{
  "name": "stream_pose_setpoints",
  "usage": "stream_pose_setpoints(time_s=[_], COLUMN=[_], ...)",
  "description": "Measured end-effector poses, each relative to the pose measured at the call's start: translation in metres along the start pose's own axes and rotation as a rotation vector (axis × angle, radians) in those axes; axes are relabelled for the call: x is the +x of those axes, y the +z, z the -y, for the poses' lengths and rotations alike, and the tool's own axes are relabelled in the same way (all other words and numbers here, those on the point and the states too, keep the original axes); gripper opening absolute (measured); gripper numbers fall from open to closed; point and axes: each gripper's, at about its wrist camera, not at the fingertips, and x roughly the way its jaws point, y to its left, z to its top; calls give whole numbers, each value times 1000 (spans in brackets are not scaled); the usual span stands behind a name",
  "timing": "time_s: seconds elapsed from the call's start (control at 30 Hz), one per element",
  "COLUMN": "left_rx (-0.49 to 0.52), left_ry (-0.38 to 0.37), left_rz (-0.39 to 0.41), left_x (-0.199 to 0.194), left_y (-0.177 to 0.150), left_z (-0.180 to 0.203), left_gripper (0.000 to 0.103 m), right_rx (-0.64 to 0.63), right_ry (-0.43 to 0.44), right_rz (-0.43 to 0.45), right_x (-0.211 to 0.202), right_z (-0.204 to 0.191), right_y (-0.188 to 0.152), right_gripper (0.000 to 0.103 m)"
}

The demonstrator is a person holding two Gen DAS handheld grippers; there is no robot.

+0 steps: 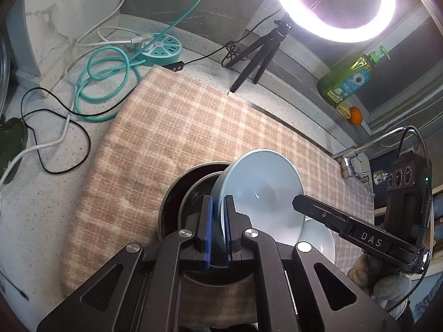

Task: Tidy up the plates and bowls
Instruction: 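Lower the light blue bowl into the steel bowl with both grippers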

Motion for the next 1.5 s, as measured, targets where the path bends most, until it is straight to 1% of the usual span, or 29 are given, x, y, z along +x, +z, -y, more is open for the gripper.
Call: stream_pose_setpoints(time_s=[0.87,1.17,1.5], left_rx=[-35,-66,-60], left_ry=[18,10,15], left_rz=[-35,-47,-43], left_x=[17,20,17], left_y=[-4,-5,-4], left_z=[-17,-28,-28], left_gripper=[6,6,6], right_rx=[11,7,52], right_ry=[-12,-3,19], right_rz=[-83,-96,-121], right_x=[29,31,34], right_z=[2,-3,1], right_y=[-6,-4,-7], right_gripper=[8,8,8])
